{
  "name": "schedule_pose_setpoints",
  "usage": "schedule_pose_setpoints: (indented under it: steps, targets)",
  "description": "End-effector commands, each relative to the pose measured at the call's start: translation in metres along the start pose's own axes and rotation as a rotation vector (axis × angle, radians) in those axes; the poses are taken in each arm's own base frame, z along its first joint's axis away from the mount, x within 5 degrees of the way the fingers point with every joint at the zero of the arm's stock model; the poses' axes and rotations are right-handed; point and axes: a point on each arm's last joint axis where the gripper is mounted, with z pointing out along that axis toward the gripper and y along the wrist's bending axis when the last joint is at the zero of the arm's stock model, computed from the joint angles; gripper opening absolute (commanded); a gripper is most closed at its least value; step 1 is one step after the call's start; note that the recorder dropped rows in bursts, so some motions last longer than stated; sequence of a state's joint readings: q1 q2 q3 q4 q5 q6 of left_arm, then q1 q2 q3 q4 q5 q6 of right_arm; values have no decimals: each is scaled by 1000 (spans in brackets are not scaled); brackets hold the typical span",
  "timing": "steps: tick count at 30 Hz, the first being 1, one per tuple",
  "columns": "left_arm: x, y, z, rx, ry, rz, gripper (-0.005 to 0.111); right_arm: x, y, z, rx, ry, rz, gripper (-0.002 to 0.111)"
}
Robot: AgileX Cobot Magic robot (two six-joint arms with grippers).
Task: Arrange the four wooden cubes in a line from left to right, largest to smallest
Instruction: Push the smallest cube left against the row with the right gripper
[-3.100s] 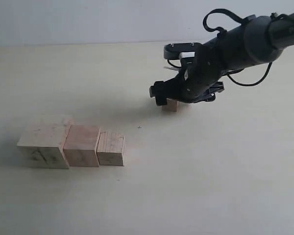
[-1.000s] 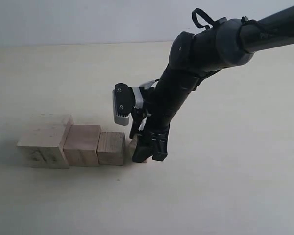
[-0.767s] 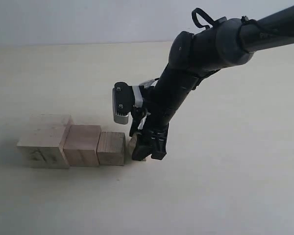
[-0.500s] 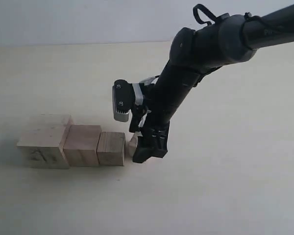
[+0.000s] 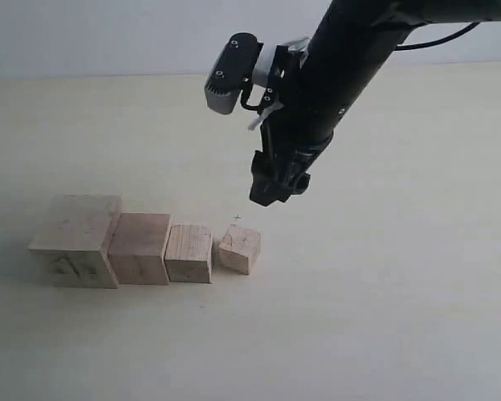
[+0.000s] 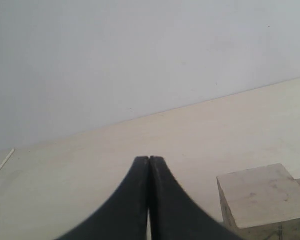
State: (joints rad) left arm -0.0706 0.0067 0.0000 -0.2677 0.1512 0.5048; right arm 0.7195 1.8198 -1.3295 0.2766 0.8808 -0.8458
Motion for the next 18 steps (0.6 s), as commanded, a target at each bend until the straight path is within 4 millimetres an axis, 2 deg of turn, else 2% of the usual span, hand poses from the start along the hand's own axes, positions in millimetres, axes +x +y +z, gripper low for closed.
schedule_pose_setpoints:
  steps: [1, 7, 14, 18]
  targets:
    - [-1, 0, -1, -5, -10, -9, 0, 10, 1, 17, -20, 62, 42, 46]
    - [-1, 0, -1, -5, -10, -9, 0, 23, -2, 61, -42, 118, 72, 1]
    - [-1, 0, -1, -5, -10, -9, 0, 32, -3, 93, -88, 173, 110, 0]
    - [-1, 0, -1, -5, -10, -9, 0, 32, -4, 109, -95, 141, 120, 0]
